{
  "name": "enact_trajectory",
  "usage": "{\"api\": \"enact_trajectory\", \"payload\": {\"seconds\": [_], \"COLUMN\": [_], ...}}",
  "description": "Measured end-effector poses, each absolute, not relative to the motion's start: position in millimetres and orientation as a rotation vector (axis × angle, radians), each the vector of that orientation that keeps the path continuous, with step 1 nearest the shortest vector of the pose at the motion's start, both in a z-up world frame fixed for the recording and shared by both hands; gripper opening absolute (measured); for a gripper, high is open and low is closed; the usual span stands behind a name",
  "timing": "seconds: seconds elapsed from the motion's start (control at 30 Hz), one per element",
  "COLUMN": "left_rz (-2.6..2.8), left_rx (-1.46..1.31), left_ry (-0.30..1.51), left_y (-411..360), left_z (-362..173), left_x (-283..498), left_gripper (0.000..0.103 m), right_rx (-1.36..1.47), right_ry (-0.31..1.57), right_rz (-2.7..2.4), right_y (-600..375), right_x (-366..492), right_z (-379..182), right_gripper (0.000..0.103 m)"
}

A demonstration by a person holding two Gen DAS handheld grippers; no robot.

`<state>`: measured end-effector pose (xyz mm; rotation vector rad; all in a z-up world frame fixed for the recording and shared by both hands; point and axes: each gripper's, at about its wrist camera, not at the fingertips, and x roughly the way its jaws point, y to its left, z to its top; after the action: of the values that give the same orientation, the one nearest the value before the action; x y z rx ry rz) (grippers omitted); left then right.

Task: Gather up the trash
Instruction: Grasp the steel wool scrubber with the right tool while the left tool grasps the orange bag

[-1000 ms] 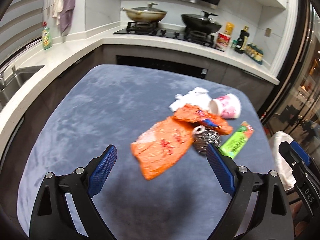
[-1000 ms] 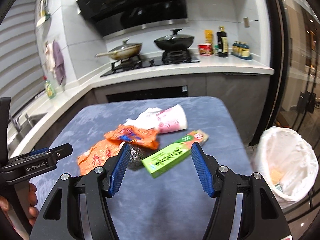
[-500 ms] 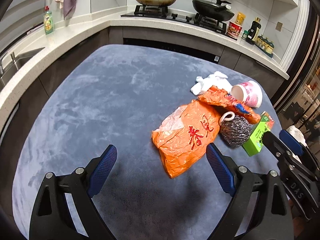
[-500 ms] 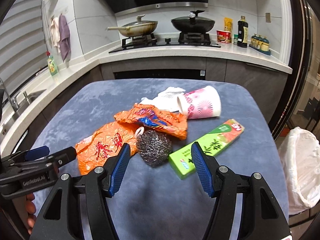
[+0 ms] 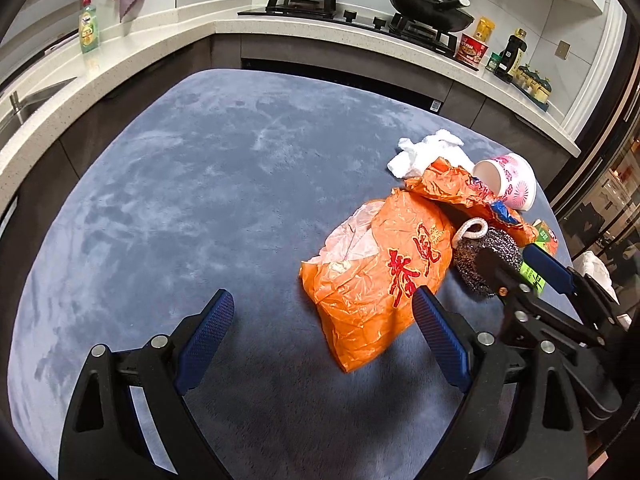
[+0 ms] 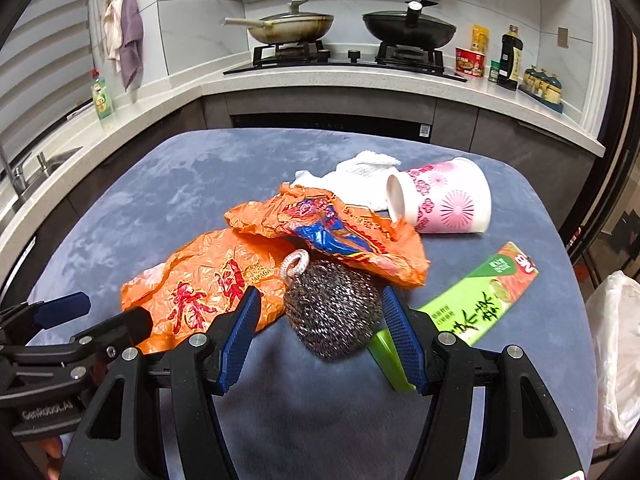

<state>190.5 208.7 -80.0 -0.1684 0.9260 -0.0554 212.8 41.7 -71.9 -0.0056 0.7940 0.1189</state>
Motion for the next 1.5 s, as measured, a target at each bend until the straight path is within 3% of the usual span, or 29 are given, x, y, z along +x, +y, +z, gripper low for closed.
{"api": "enact_trajectory", "payload": {"seconds": [0.27, 0.33, 0.5, 0.63, 0.87, 1.07, 1.5], "left_rz": [-0.066, -0.072, -0.091, -0.112, -0.134, -0.158, -0.229], "left_rx": [-0.193, -0.207, -0.225, -0.224, -0.235, -0.229, -0.191], "left_ry": [0.943, 0.949, 0.957, 0.976, 0.981, 0.946, 0.823], "left_y": [208, 208, 202, 194, 186, 176, 139], "left_z": [-90, -93, -97, -102, -100, -81, -13], "left_x": [201, 203, 208, 211, 208, 191, 150], "left_gripper": [0.086, 0.086, 0.085, 0.066, 0.042, 0.033, 0.032], "right_rx": [-0.018, -0.022, 0.002, 0.021, 0.049, 0.065, 0.119], "right_ry": [0.809, 0.806, 0.800, 0.801, 0.781, 0.743, 0.580], "right_rz": [0.108, 0.106, 0.121, 0.132, 0.154, 0.154, 0.113], "right_y": [41, 40, 31, 27, 19, 9, -39], "right_x": [222, 222, 219, 215, 195, 175, 125], "right_z": [-84, -84, -81, -79, -68, -50, 18], "right_gripper": [0.060, 0.051, 0.044, 0.041, 0.039, 0.039, 0.039]}}
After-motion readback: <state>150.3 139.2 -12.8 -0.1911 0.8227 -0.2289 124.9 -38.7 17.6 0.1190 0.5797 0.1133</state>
